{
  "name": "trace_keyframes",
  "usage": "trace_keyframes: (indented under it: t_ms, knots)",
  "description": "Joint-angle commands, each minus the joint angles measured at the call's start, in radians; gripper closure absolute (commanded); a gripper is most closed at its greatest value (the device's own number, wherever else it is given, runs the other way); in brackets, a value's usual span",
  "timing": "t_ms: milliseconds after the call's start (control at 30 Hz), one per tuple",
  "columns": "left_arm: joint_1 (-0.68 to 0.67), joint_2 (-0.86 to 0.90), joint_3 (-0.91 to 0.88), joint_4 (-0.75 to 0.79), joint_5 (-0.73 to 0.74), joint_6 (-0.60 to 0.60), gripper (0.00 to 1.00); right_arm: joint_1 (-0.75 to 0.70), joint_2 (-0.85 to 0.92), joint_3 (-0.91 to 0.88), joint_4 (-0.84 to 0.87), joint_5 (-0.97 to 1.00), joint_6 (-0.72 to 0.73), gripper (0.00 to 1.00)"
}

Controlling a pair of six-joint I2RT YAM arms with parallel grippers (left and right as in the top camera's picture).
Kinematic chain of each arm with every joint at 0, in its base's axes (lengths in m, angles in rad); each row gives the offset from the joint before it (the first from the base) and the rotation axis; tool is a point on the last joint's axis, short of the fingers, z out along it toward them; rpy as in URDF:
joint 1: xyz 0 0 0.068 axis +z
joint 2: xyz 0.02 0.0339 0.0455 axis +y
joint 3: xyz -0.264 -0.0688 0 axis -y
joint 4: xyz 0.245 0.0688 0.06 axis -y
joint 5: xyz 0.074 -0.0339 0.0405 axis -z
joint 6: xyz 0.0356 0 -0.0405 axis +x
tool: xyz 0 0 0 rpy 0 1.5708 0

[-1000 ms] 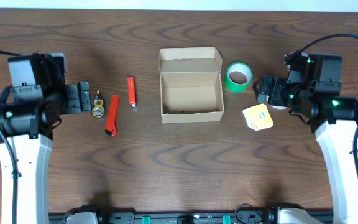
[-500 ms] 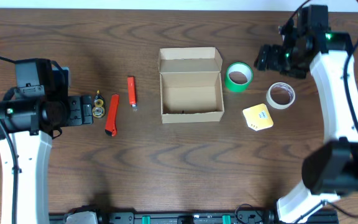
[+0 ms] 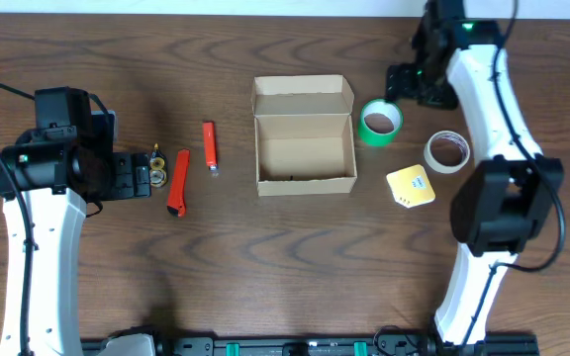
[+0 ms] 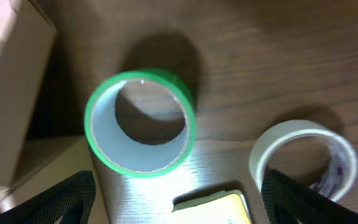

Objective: Pack container
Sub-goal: 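Move right gripper to the green tape roll and grasp its rim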

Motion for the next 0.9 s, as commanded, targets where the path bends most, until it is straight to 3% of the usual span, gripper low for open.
trace_keyframes:
  t_ms: [0, 400, 533, 567, 667, 767, 867]
  knots:
    - [0.006, 0.007, 0.019, -0.013, 0.001, -0.009, 0.05, 0.023, 0.053, 0.026, -0.015, 0.07, 0.011, 0.12]
    - [0.006, 0.007, 0.019, -0.023, 0.007, -0.016, 0.05, 0.024, 0.18, 0.026, -0.047, 0.1, 0.01, 0.17]
    - [0.006, 0.007, 0.019, -0.03, 0.007, -0.016, 0.05, 0.024, 0.198, 0.026, -0.027, 0.101, 0.01, 0.25]
    - [0.006, 0.007, 0.019, -0.032, 0.007, -0.016, 0.05, 0.024, 0.198, 0.026, -0.024, 0.101, 0.01, 0.31]
    - [0.006, 0.007, 0.019, -0.043, 0.007, -0.016, 0.05, 0.024, 0.206, 0.026, -0.015, 0.106, 0.01, 0.62]
    - [0.006, 0.007, 0.019, -0.053, 0.007, -0.016, 0.05, 0.024, 0.206, 0.026, -0.004, 0.121, 0.01, 0.74]
    - [0.006, 0.007, 0.019, -0.063, 0.007, -0.016, 0.05, 0.024, 0.206, 0.026, 0.002, 0.123, 0.01, 0.99]
